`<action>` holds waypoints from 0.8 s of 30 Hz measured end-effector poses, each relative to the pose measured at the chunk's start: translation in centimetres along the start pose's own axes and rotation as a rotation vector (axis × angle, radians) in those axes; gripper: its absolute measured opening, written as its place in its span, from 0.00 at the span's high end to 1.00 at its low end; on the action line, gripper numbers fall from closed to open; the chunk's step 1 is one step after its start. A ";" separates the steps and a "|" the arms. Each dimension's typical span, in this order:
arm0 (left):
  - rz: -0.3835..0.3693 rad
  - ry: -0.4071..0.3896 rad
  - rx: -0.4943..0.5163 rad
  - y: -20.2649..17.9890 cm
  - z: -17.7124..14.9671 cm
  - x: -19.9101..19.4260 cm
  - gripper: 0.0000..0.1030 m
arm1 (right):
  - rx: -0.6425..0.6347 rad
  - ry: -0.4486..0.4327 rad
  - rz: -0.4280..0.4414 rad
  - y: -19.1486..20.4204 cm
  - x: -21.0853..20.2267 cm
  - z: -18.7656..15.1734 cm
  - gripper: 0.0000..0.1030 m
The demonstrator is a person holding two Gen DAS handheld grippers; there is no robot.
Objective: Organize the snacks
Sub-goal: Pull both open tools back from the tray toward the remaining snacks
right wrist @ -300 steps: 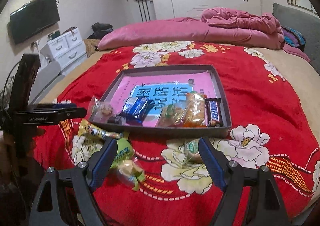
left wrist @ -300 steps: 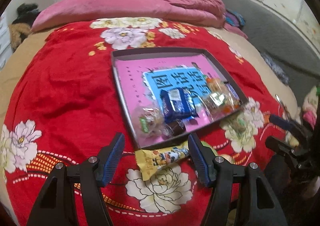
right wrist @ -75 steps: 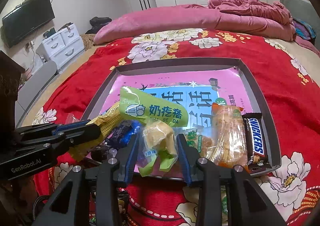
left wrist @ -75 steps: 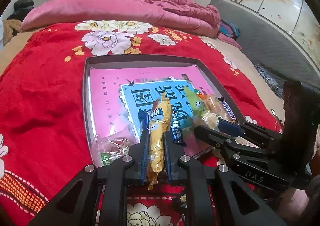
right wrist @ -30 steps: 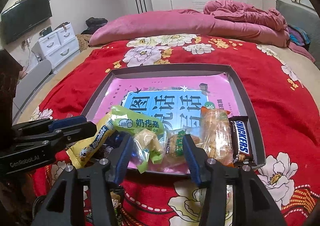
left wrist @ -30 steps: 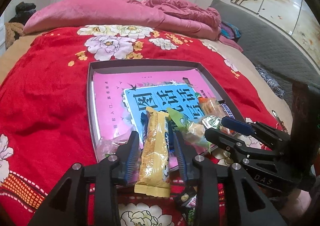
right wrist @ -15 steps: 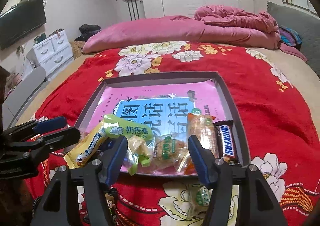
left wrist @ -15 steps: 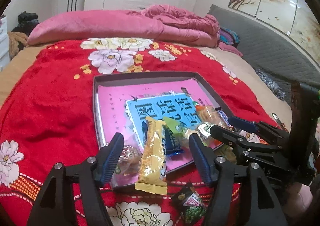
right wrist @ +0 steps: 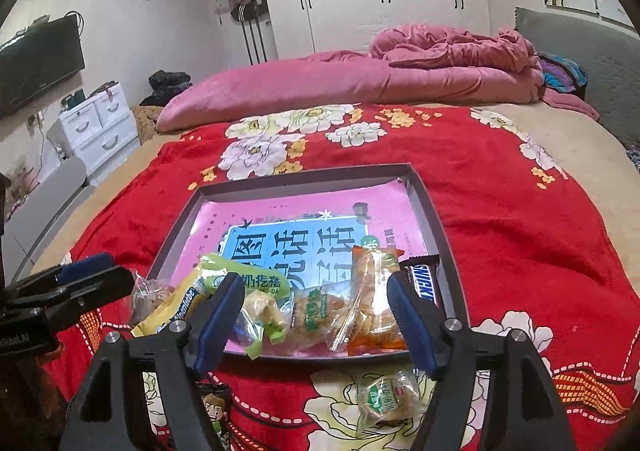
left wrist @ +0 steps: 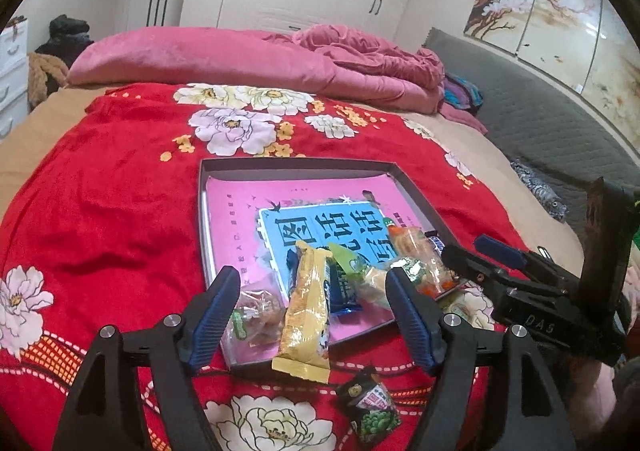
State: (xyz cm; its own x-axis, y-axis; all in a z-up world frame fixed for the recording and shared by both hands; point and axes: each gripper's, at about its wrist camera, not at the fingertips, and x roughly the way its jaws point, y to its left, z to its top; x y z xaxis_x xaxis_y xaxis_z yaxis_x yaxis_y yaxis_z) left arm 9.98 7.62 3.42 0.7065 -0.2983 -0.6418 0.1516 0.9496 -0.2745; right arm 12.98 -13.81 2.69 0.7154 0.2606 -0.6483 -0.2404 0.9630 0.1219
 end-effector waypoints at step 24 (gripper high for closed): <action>0.014 0.014 -0.016 -1.2 -1.4 -1.8 0.26 | 0.058 -0.071 -0.034 -2.9 -4.5 0.2 0.23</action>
State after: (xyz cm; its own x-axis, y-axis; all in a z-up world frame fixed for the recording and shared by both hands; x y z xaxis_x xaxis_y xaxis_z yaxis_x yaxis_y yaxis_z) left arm 7.60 6.92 3.91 0.6988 -0.2860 -0.6556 0.1302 0.9521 -0.2766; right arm 10.63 -17.72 5.41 0.7679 0.2301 -0.5978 -0.1784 0.9732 0.1454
